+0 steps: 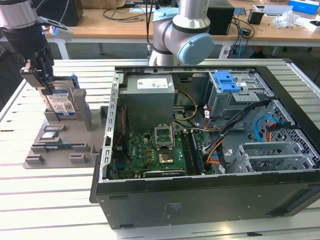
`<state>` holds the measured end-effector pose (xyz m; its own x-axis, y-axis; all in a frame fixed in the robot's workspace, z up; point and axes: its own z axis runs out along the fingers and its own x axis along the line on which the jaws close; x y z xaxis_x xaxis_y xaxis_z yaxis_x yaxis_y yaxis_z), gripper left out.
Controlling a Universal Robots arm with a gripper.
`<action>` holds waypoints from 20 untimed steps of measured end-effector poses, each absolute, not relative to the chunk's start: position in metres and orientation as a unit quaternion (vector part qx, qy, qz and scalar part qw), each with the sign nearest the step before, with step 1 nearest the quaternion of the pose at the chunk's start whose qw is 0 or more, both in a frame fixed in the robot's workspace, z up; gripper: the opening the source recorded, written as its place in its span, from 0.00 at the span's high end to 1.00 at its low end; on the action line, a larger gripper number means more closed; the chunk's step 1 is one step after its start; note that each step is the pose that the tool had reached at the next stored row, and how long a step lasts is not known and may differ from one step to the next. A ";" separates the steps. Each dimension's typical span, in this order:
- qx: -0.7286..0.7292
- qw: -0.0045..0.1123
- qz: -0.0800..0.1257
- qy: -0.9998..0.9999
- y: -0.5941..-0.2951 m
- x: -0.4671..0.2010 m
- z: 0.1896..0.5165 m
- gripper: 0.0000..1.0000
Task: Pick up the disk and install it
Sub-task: 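Pick up the disk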
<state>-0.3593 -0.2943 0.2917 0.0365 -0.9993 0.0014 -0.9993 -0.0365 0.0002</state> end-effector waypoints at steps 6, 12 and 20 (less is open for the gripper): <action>0.720 0.002 0.002 -0.694 -0.293 -0.362 0.289 0.46; 0.720 0.002 0.002 -0.694 -0.293 -0.362 0.289 0.47; 0.720 0.002 0.002 -0.694 -0.293 -0.362 0.288 0.63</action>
